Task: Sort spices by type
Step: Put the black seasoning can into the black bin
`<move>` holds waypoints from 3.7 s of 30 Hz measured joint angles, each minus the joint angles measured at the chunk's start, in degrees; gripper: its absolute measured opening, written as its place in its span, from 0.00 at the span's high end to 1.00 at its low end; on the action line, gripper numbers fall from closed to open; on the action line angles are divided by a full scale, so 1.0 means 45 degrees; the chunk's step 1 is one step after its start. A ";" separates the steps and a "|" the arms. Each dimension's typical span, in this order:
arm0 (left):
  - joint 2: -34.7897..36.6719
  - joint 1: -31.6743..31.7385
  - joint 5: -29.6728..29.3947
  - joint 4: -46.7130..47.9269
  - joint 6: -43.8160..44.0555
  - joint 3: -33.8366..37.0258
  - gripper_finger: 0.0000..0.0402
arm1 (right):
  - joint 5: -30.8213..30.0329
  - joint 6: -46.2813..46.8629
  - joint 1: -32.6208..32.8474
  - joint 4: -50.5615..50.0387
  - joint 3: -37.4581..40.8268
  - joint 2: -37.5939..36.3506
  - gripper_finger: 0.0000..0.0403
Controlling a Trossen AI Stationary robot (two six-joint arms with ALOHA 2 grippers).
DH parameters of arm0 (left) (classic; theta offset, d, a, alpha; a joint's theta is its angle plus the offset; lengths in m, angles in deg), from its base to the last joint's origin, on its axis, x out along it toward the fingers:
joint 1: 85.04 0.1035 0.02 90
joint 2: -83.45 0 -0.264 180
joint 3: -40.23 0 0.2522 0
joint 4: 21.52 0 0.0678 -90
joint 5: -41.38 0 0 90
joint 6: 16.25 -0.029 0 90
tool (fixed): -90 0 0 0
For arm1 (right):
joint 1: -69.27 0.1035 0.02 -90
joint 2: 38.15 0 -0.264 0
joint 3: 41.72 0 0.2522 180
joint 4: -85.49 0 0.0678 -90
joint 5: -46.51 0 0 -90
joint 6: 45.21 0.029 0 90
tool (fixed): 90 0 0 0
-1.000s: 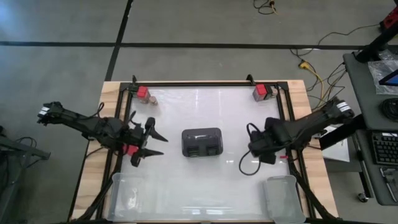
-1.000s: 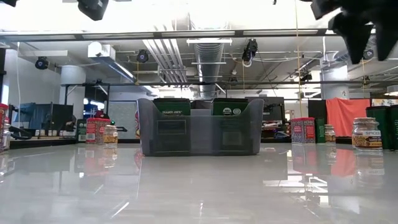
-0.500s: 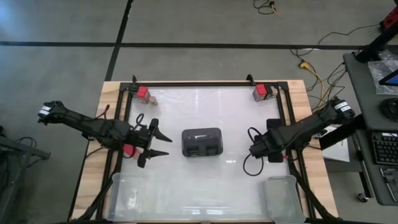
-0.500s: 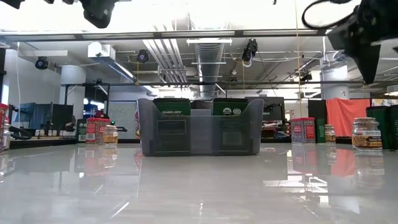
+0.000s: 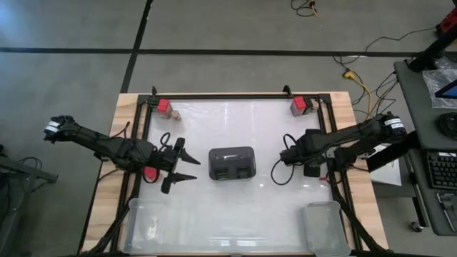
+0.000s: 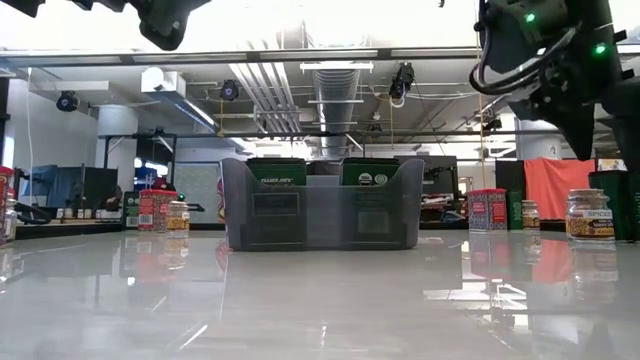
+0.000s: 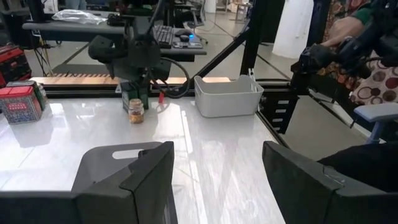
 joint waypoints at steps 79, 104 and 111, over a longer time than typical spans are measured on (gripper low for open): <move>0.0012 -0.0403 0.0019 0.0092 0.0719 0.0010 0.43 | 0.0877 -0.3948 -0.5648 0.1511 0.0894 0.1125 0.51; 0.0012 -0.0403 0.0015 0.0136 0.0908 0.0010 0.43 | 0.1758 -0.4022 -0.6223 0.1549 0.1106 0.0383 0.66; 0.0095 -0.0403 0.0015 0.0388 0.0656 0.0010 0.43 | 0.1817 -0.3640 -0.6083 0.1654 0.0555 -0.0387 0.69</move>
